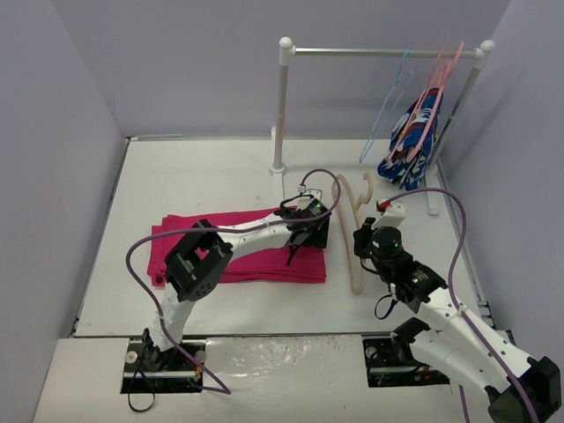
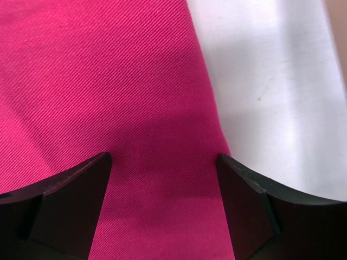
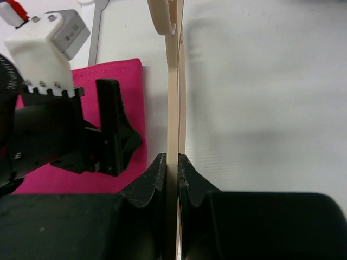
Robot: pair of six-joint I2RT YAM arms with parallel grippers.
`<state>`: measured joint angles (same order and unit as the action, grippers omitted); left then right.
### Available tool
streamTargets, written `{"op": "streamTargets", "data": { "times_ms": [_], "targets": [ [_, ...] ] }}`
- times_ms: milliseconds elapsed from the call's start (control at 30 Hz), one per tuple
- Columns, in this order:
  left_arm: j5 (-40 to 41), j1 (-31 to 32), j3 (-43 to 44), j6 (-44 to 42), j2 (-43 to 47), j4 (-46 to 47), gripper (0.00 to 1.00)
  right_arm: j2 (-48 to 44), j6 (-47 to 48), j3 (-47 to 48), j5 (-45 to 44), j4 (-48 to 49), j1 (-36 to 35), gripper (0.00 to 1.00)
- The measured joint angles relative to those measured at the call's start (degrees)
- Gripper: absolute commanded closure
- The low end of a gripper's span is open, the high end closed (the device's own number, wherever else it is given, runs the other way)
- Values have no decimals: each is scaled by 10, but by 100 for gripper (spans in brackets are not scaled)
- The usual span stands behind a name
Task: Place the trousers on the hanger
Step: Pick up the hanger from the clothesline.
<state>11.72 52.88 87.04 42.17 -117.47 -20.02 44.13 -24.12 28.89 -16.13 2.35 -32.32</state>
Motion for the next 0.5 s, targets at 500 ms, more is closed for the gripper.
{"op": "streamTargets", "data": {
  "times_ms": [500],
  "targets": [
    [52,32,95,21,-78,-35,37,-8,-11,-18,-2,0,0,100]
  ]
}}
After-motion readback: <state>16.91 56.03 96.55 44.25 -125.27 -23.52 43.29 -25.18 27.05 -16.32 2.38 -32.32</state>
